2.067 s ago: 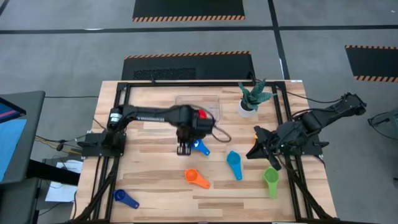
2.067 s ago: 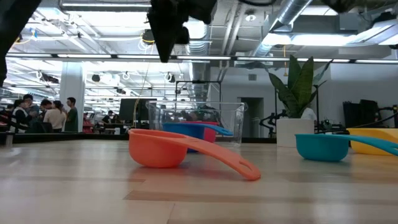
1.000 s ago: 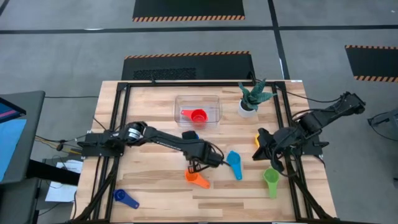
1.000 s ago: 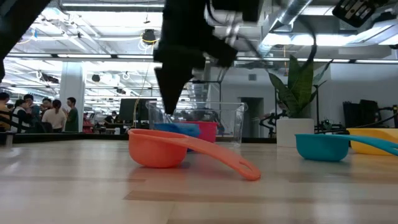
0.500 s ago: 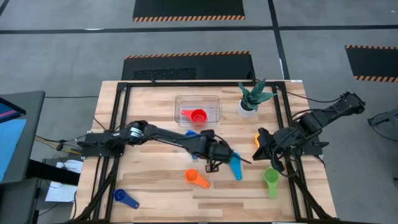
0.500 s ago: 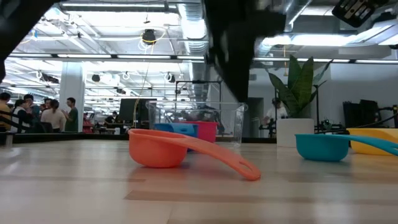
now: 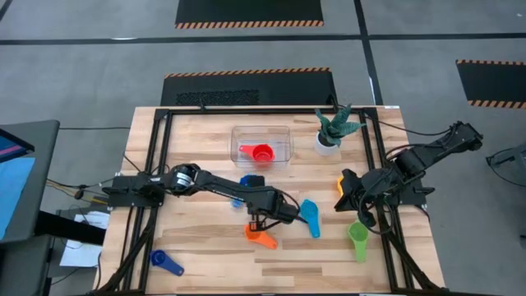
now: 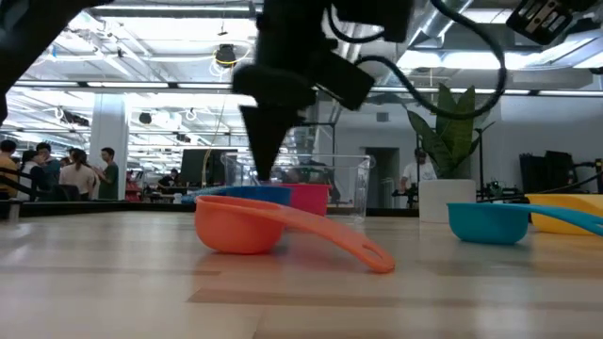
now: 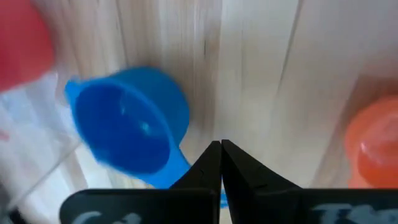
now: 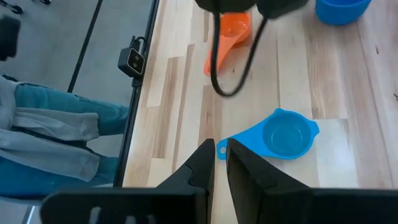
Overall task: Nest measuring cups in basket
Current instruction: Stack the blue measuring cup on top of the red measuring cup in the transparent bin
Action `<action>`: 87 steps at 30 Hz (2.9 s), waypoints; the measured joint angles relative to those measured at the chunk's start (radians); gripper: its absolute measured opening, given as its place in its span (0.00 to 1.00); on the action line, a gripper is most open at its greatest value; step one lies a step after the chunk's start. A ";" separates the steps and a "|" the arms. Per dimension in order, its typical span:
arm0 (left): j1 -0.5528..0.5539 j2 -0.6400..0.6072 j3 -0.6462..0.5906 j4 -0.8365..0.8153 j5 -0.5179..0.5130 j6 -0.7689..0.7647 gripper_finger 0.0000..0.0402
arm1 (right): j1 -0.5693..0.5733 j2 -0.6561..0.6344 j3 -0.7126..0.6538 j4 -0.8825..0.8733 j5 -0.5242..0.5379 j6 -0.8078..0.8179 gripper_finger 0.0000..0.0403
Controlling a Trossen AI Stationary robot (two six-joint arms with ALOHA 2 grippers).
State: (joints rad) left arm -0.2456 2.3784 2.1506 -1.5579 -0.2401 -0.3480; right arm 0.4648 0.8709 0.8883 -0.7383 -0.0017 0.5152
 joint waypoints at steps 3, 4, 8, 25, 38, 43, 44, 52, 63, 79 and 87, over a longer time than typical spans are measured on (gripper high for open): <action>-0.020 -0.025 0.001 -0.007 0.000 -0.038 0.00 | 0.000 0.000 0.000 -0.007 0.000 0.000 0.16; -0.025 -0.035 0.001 -0.007 0.000 -0.056 0.00 | 0.000 0.000 0.000 -0.006 0.000 -0.001 0.16; -0.035 -0.084 0.001 -0.008 -0.001 -0.137 0.00 | 0.000 0.000 0.000 -0.013 0.000 -0.003 0.16; -0.025 -0.408 -0.140 -0.010 -0.256 -0.059 0.00 | 0.016 -0.001 0.000 -0.126 -0.002 0.001 0.16; -0.017 -0.988 -1.066 0.734 -0.070 -0.309 0.00 | 0.020 -0.002 0.000 -0.113 0.094 0.009 0.16; 0.006 -0.967 -1.165 1.183 -0.011 -0.159 0.03 | -0.032 -0.002 0.000 -0.061 0.113 0.008 0.16; 0.012 -0.958 -1.165 1.228 0.005 -0.131 0.05 | -0.042 -0.002 0.000 -0.058 0.113 0.009 0.16; 0.058 -0.935 -1.168 1.105 0.014 0.067 0.25 | -0.089 -0.001 0.000 -0.061 0.110 0.010 0.16; 0.071 -0.875 -1.171 1.138 0.075 0.295 0.45 | -0.087 -0.002 0.000 -0.074 0.105 0.009 0.16; 0.059 -0.543 -1.092 1.161 0.074 0.407 0.45 | -0.087 -0.002 0.000 -0.099 0.103 0.016 0.16; 0.068 -0.510 -1.041 1.088 0.056 0.189 0.27 | -0.087 -0.001 0.000 -0.099 0.083 0.019 0.16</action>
State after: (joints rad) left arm -0.1772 1.8679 1.1092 -0.4697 -0.1843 -0.1587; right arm 0.3779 0.8696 0.8886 -0.8371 0.0814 0.5338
